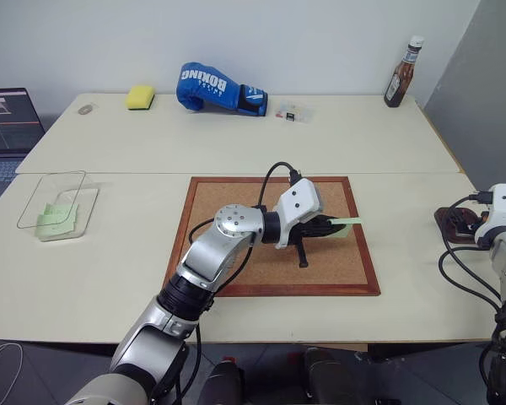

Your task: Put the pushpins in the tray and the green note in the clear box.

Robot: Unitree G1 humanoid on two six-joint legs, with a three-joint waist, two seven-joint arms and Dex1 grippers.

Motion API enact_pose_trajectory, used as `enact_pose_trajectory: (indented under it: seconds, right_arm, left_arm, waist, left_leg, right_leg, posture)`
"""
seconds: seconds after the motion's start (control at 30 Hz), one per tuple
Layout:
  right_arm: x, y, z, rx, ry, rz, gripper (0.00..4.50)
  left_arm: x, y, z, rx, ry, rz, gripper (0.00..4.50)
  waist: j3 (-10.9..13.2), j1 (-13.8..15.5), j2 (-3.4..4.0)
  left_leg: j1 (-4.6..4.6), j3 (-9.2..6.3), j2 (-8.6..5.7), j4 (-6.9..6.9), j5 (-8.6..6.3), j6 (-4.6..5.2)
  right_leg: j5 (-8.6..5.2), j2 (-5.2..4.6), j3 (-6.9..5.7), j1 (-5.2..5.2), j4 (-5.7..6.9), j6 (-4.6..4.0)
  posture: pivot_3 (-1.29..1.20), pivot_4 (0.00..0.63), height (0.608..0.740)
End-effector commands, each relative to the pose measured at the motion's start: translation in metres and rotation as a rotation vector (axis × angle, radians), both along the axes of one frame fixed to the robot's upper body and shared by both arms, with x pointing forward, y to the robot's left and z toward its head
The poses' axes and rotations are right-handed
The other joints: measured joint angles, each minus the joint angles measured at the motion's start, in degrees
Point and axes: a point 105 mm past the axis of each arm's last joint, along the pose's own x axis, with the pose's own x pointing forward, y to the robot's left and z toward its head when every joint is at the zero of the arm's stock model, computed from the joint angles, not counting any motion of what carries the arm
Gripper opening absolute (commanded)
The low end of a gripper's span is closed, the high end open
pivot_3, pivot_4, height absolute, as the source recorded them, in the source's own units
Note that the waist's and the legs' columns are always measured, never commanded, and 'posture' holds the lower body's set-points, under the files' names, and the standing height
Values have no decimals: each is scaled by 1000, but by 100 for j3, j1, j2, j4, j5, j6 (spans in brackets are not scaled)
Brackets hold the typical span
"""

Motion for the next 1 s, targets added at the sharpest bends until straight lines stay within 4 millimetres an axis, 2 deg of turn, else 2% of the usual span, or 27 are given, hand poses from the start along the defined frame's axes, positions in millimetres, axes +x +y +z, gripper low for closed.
enact_pose_trajectory:
  seconds: [0.03,0.13,0.27,0.73,0.8,0.9,1.0]
  right_arm:
    - [1,-4,19,24,-57,-28,4493]
    - [0,-1,7,62,-3,-23,4493]
    - [-1,-1,5,73,7,-25,4493]
    - [-1,-10,41,33,-157,-57,4493]
    - [-1,-10,39,41,-152,-55,4493]
    - [-4,-3,21,65,-71,-36,4493]
    - [-6,-4,29,49,-109,-39,4493]
  left_arm:
    - [-2,-1,13,-31,-47,-4,0]
    - [-2,-2,13,-31,-48,-7,0]
    - [-2,-1,13,-32,-50,-6,0]
    - [-3,-2,12,-38,-50,-6,0]
    - [-4,-2,12,-38,-49,-7,0]
    - [-5,-3,11,-37,-47,-10,0]
    - [-6,-3,11,-37,-47,-12,0]
  waist:
    - [0,-2,0]
    - [0,1,0]
    - [0,0,1]
    - [0,0,1]
    - [0,-2,1]
    - [0,-2,1]
    - [-1,3,2]
  left_leg:
    - [0,0,0,0,0,0]
    - [1,-1,0,0,0,0]
    - [0,0,0,0,0,0]
    - [0,0,0,0,0,0]
    - [0,0,0,0,0,0]
    - [1,0,0,0,0,0]
    - [1,0,0,0,0,0]
  right_leg:
    - [0,0,0,0,0,0]
    - [0,0,-1,0,1,0]
    - [0,0,1,0,0,0]
    - [0,0,0,0,0,0]
    - [0,0,1,0,0,0]
    - [0,0,0,0,1,0]
    - [0,0,0,2,1,0]
  posture:
    - [0,150,740]
    - [0,150,740]
    - [0,150,740]
    - [0,150,740]
    - [0,150,740]
    - [0,150,740]
    - [0,150,740]
